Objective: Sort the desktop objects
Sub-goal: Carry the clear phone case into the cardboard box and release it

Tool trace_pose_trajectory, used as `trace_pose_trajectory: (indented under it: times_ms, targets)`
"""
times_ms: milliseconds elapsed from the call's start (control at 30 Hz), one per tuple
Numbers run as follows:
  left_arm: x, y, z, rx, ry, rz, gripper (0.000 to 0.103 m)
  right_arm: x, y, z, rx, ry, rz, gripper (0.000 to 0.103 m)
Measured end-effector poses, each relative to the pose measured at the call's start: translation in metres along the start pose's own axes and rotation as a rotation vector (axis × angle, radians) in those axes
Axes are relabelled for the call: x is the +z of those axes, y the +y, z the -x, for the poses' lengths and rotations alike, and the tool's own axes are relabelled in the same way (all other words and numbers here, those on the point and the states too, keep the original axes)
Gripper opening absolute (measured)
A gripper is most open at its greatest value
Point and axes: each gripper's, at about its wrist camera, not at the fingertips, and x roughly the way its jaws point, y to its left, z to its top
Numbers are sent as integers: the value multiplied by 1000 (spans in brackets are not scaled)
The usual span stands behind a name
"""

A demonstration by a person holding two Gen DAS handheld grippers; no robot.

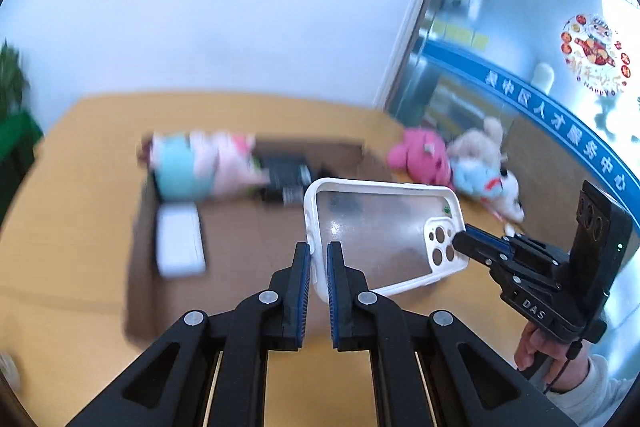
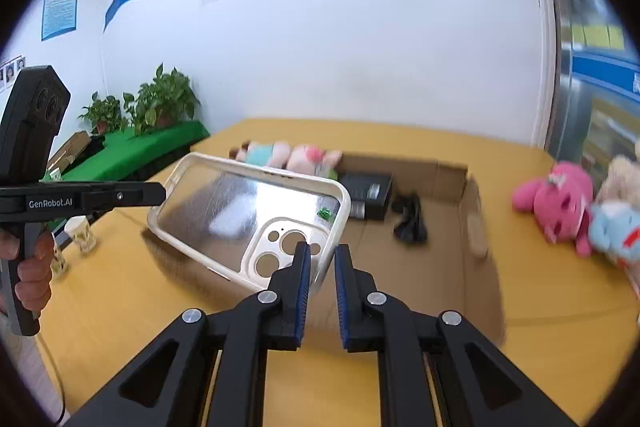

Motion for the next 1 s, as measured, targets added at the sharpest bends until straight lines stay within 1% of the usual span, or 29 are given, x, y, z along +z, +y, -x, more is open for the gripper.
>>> trace_pose_trajectory:
  times_ms: [100,167,267,333,367,400,467,500,567,700,767,833,900,1000]
  targets:
    - [37,4,-6,30,-45,-30,5,33,-5,-10,-9,-59,38,12]
    - [56,10,-20,58,-39,-55,5,57,-17,-29,10,-66,23,12]
    - [76,30,-59,85,24,-35,5,76,-31,-60,36,-47,-2,12]
    - [84,42,-83,107,59,-17,5,85,-40,-87,48,-7,-8,12]
    - [86,50,-96,123,80,-9,5,86,-44,-99,57,21,-7,12]
    - [88,58,-111,143,106,0,5,84,-48,-119,74,76,-2,12]
    - [84,75,-132,141,155,30,5,79,-52,-147,104,165,3,13]
    - [80,85,-146,141,194,47,5,72,-54,-166,112,217,2,13]
    - [70,97,-170,161,266,61,5,60,-59,-192,139,289,-13,13]
    - [43,117,-213,204,420,105,5,36,-70,-247,174,435,-84,13]
    - [32,122,-231,223,483,120,5,26,-72,-267,180,512,-114,13]
    - [26,124,-241,243,519,122,5,18,-70,-283,176,579,-118,13]
    - [22,126,-248,254,549,119,5,12,-63,-297,179,654,-95,13]
    - [12,126,-254,262,597,115,5,2,-58,-305,165,709,-72,13]
